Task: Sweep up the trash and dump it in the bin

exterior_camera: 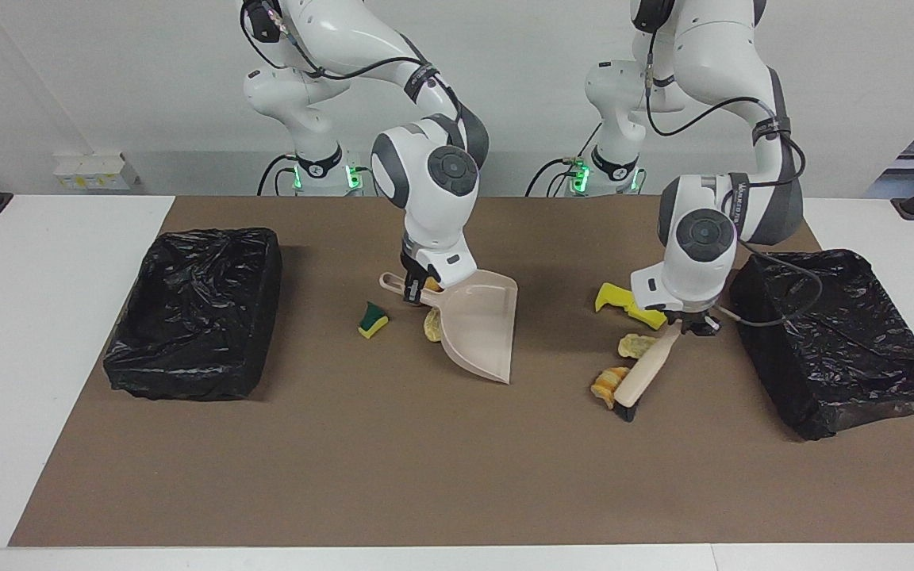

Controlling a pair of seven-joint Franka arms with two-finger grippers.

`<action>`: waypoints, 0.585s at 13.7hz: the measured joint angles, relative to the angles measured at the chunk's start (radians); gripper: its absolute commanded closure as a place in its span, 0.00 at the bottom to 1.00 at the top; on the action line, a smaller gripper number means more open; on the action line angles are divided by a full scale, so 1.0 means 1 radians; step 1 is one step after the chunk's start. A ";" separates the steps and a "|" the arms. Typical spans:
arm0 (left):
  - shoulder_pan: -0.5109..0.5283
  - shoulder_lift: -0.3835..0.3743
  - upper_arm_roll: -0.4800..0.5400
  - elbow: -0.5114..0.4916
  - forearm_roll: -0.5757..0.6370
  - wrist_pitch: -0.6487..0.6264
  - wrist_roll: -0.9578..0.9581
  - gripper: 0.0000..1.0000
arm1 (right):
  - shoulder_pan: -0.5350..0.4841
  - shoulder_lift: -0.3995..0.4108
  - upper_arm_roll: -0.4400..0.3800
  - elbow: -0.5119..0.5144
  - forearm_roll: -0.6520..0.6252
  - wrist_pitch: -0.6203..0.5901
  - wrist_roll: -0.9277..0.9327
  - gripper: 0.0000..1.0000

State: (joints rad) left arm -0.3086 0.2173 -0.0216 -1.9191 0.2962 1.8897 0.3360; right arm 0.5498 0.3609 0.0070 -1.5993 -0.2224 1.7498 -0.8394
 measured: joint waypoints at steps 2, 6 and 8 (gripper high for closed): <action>-0.066 -0.011 -0.006 -0.011 0.000 0.000 -0.101 1.00 | 0.008 -0.001 0.000 -0.002 -0.019 0.004 -0.001 1.00; -0.149 -0.014 -0.010 0.004 -0.004 -0.032 -0.260 1.00 | 0.012 -0.009 0.000 -0.015 -0.034 0.021 -0.006 1.00; -0.148 -0.039 -0.001 0.025 -0.004 -0.075 -0.322 1.00 | 0.010 -0.011 0.000 -0.022 -0.034 0.028 -0.006 1.00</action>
State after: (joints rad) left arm -0.4564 0.1783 -0.0230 -1.8937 0.2918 1.8151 0.0141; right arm 0.5599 0.3498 0.0070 -1.6216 -0.2561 1.7776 -0.8451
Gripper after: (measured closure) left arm 0.740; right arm 0.687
